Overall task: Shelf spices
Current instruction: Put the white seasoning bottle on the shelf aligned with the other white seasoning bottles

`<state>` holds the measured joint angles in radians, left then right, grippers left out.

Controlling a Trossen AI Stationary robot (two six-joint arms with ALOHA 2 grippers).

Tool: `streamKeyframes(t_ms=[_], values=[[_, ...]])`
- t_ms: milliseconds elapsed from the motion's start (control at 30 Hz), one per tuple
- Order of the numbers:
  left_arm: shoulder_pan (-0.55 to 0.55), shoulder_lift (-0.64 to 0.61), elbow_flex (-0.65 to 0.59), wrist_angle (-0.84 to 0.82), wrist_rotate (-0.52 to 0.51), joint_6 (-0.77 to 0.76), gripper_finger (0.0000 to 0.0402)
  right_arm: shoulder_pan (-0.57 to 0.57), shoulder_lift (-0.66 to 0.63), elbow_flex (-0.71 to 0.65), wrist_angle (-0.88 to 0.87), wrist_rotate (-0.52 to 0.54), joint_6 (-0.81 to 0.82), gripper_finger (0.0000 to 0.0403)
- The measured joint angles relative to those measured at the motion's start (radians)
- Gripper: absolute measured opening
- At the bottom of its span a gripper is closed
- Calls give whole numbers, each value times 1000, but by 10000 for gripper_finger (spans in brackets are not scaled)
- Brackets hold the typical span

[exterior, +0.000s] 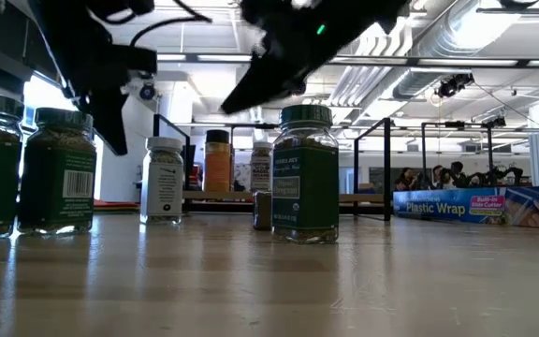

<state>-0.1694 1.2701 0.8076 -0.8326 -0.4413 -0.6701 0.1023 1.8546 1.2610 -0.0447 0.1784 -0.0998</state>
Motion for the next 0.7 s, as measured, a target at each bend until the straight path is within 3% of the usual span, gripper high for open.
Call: streamKeyframes(t_ms=[167,333,500,700], values=[[21,0,-77,139,-22,31,86,-74,94,0,115,-86,71,16],[45,1,-139,339,8,81,71,-104,112,0,86,-132,100,16],[41,5,-149,481,160,118,58,-102,102,0,20,-134,79,16],[34,6,-153,488,184,122,46,-96,102,0,-11,-199,72,16]])
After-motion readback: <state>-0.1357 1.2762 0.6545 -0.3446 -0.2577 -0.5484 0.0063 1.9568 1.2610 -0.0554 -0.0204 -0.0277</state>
